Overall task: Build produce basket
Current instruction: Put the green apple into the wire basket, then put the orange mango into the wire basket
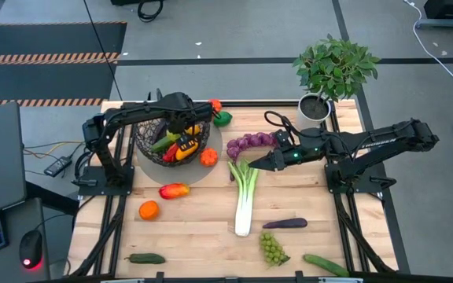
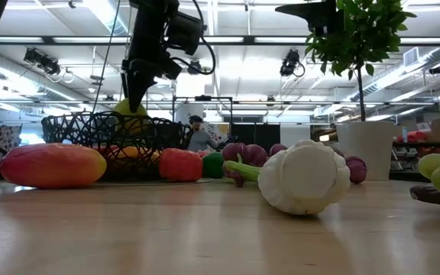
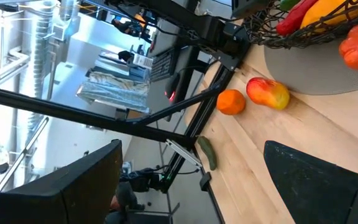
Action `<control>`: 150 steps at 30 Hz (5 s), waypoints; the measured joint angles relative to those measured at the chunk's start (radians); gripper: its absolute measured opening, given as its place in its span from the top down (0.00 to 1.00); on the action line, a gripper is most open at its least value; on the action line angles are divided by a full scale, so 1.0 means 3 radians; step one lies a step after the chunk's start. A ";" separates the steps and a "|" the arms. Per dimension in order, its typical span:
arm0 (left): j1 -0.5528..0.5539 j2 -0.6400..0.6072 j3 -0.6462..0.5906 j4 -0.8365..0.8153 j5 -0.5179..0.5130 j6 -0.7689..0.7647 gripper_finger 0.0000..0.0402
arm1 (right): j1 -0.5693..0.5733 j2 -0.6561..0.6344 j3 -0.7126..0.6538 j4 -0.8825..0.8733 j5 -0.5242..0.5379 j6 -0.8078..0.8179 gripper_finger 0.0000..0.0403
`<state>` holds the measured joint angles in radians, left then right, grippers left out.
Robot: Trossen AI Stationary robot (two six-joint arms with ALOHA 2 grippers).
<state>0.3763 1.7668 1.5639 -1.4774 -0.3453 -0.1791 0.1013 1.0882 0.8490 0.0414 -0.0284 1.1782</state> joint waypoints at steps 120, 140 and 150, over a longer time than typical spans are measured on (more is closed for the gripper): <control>-0.0123 -0.0404 0.0083 0.0928 -0.0457 0.1032 0.03 | -0.1011 0.1270 0.0001 0.1067 -0.0094 -0.0391 0.09; -0.0145 -0.0404 0.0083 0.1341 0.1261 -0.0549 0.03 | -0.0545 0.0397 0.0001 -0.2567 -0.0519 -0.0799 0.11; -0.0423 -0.0403 0.0081 0.3096 0.2190 -0.1586 0.02 | -0.0086 0.0287 0.0001 -0.3591 -0.1168 -0.1073 0.14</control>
<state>0.2494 1.6458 1.5883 -0.5487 0.3118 -0.6550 0.0756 1.1742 0.8494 -1.0358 -0.3789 0.8564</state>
